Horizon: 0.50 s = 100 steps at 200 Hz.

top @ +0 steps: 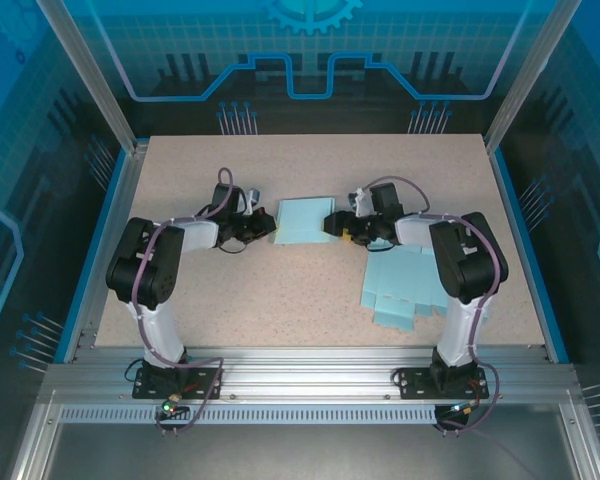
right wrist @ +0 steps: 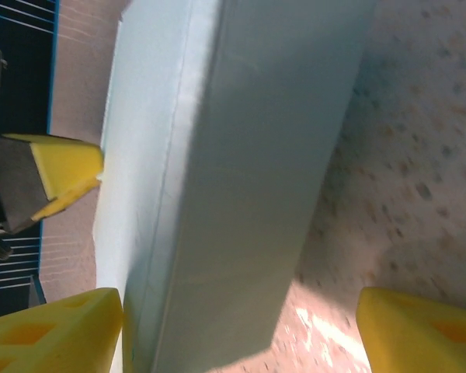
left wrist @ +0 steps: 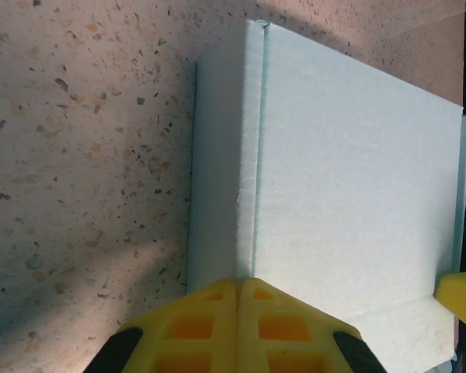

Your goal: Fold the paper box

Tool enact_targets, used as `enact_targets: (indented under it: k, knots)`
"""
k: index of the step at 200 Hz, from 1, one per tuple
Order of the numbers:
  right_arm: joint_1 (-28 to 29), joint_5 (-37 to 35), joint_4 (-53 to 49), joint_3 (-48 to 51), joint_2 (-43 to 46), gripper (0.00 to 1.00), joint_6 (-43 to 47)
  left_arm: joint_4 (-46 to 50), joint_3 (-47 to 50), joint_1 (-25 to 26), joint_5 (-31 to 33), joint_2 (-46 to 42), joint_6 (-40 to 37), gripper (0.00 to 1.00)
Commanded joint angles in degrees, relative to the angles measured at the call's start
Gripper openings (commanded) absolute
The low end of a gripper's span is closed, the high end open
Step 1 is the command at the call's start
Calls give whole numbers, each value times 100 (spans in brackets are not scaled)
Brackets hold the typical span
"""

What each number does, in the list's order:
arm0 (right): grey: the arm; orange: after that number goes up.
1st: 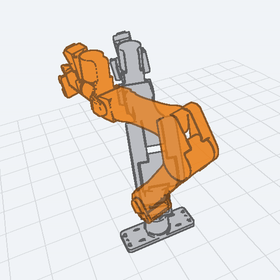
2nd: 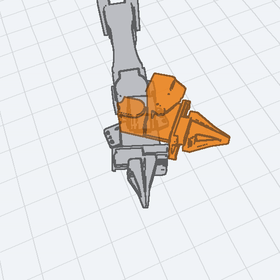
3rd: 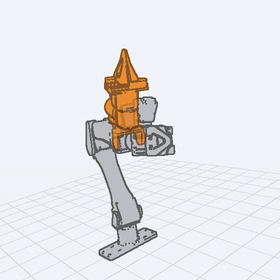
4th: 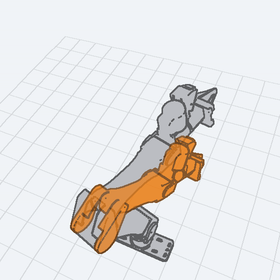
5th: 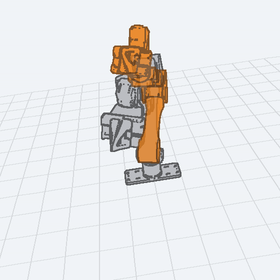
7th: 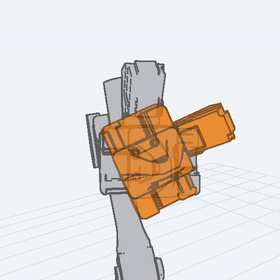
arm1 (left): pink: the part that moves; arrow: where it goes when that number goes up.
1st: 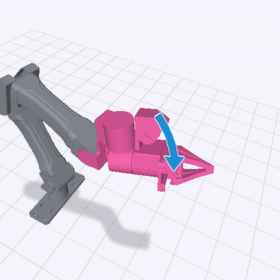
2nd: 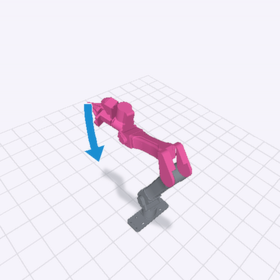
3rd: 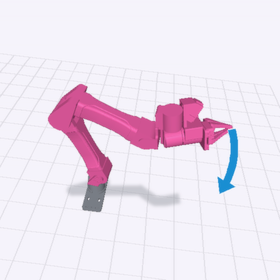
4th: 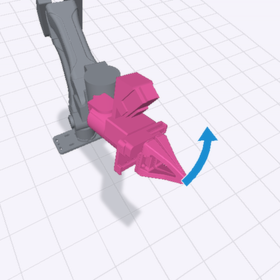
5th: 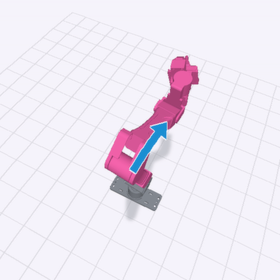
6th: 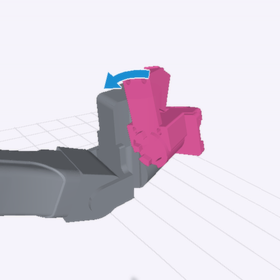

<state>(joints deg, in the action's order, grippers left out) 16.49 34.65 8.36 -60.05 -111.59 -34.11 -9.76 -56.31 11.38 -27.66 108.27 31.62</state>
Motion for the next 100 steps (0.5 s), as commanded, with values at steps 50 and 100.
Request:
enact_targets:
  k: [50,100]
  knots:
    - [227,360,544,-693,-576,67,-475,401,142,-39,-26,411,108,7]
    - [175,176,-75,-565,-94,43,-957,288,267,-39,57,-368,-118,41]
